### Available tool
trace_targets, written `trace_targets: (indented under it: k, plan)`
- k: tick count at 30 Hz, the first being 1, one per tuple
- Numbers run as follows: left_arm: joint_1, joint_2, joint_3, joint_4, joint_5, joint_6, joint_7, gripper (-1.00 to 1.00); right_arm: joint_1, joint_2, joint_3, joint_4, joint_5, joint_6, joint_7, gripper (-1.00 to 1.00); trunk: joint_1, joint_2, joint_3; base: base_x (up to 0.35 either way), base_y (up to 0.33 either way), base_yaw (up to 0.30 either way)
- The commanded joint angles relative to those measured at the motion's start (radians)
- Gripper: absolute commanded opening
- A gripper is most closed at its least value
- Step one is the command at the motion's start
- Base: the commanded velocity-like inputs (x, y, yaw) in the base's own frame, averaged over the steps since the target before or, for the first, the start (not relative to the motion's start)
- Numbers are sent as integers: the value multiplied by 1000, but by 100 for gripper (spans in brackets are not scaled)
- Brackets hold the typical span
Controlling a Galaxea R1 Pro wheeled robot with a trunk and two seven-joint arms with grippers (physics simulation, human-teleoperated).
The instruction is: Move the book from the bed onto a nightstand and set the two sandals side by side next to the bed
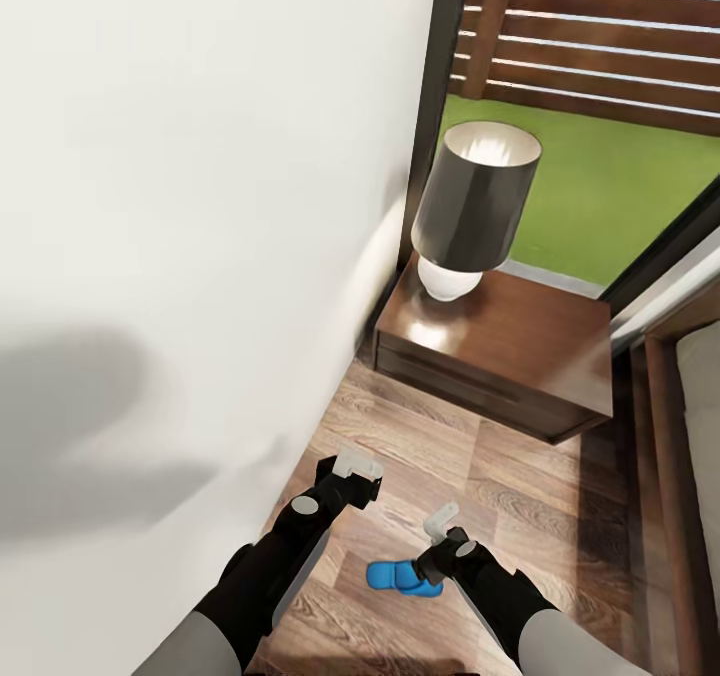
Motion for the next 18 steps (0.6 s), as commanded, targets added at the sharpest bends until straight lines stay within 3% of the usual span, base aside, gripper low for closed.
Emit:
trace_targets:
  k: [1,18]
  plan:
    - [0,0,-2,-1,7,5,5,100,0,0,1,-2,11,6,4,100,0,0,-2,0,0,0]
    - [1,0,-2,-2,7,4,5,100,0,3,0,-4,11,14,4,100,0,0,-30,0,0,0]
